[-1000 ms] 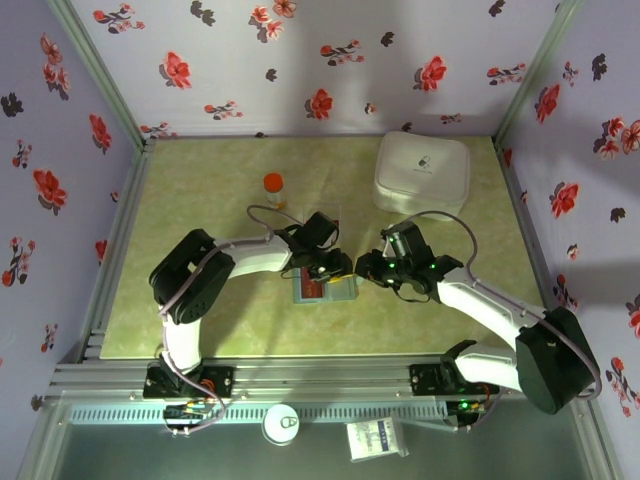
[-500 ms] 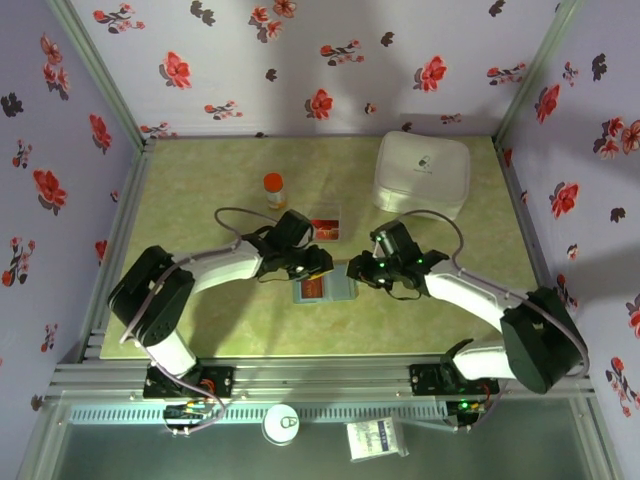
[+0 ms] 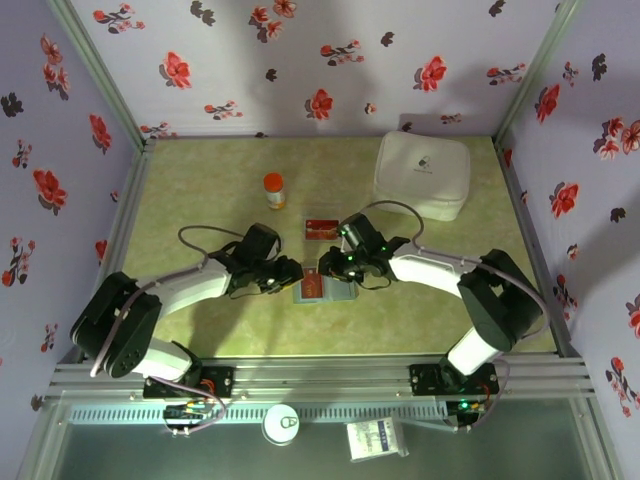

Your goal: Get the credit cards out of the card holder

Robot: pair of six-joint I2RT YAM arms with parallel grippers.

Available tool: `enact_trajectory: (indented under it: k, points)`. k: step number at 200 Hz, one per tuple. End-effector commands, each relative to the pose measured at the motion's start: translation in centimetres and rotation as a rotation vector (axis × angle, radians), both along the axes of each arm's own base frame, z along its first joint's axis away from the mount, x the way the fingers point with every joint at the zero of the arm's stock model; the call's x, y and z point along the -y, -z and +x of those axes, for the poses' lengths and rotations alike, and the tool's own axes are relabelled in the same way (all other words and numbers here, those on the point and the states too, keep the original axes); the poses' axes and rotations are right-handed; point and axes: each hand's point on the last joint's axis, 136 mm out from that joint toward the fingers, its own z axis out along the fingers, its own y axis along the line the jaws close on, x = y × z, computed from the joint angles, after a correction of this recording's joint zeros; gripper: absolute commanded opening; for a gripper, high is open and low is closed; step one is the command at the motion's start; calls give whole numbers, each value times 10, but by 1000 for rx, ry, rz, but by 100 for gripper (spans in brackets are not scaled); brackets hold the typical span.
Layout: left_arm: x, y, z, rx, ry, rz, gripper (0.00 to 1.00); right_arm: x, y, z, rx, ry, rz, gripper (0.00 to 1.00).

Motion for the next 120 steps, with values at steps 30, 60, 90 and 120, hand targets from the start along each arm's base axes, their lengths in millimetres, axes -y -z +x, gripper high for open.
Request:
enact_trajectory:
  k: [30,60,90,120]
  points:
    - [-2,9,3,-10,-4,1,22,-15,4,5,-12,-16,18,25]
    - [1,19,5,-28,9,15,19,-14,9,3,-24,-18,13,25]
    - [5,27,7,-44,15,10,18,-14,15,1,-34,-20,6,25]
    - [5,32,8,-54,14,17,16,-14,20,-1,-46,-24,4,25]
